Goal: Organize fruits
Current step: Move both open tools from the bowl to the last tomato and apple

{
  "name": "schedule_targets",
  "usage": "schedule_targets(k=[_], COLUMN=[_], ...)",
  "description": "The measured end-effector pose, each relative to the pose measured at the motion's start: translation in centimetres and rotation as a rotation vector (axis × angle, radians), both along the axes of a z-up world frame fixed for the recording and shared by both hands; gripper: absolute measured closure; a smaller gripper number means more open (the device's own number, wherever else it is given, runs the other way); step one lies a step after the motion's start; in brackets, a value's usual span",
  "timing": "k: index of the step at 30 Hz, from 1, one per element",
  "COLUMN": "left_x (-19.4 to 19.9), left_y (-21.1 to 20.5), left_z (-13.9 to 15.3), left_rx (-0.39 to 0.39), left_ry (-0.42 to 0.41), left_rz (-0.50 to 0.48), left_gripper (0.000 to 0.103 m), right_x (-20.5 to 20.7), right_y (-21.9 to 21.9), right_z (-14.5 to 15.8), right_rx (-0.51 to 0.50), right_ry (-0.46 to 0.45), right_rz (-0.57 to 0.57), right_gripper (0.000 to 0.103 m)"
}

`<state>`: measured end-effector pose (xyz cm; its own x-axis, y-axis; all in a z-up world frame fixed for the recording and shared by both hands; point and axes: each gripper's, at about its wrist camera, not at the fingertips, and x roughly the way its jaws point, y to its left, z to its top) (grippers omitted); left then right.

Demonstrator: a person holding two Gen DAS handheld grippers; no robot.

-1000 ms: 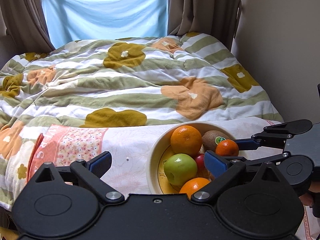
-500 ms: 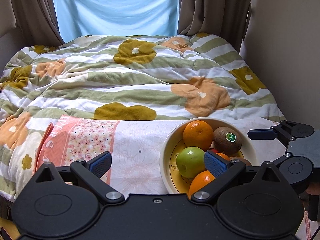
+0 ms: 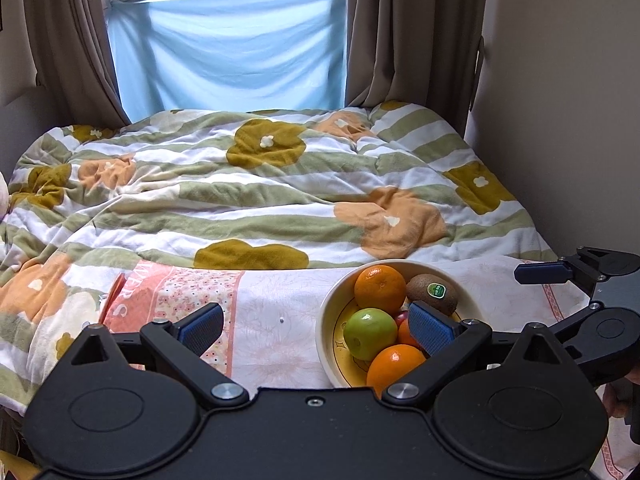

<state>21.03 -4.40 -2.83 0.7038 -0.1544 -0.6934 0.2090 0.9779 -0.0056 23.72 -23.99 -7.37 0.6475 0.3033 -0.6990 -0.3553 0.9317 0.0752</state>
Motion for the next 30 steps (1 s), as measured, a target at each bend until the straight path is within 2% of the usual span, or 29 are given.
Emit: schedule_targets(k=[8, 15, 22, 26, 30], left_x=[-4.3, -7.6, -10.0, -10.5, -10.8], left_y=[0.9, 1.1, -0.6, -2.0, -4.0], left_z=[2.5, 2.1, -0.4, -2.8, -5.9], left_rx=[-0.022, -0.027, -0.013, -0.014, 0.014], left_ry=[-0.075, -0.077, -0.055, -0.017, 0.020], left_rz=[-0.034, -0.096, -0.233, -0.300, -0.381], left_gripper=[0.000, 0.000, 0.000, 0.000, 0.004], right_x=[-5.4, -10.7, -14.3, -15.4, -15.6], right_y=[-0.7, -1.4, -2.5, -2.7, -3.2], right_z=[3.7, 4.8, 2.8, 0.7, -1.8], right_rx=[0.043, 0.034, 0.020, -0.005, 0.016], right_ry=[-0.028, -0.056, -0.039, -0.013, 0.002], right_rz=[-0.114, -0.246, -0.344, -0.380, -0.409], right_gripper=[0.000, 0.000, 0.000, 0.000, 0.000])
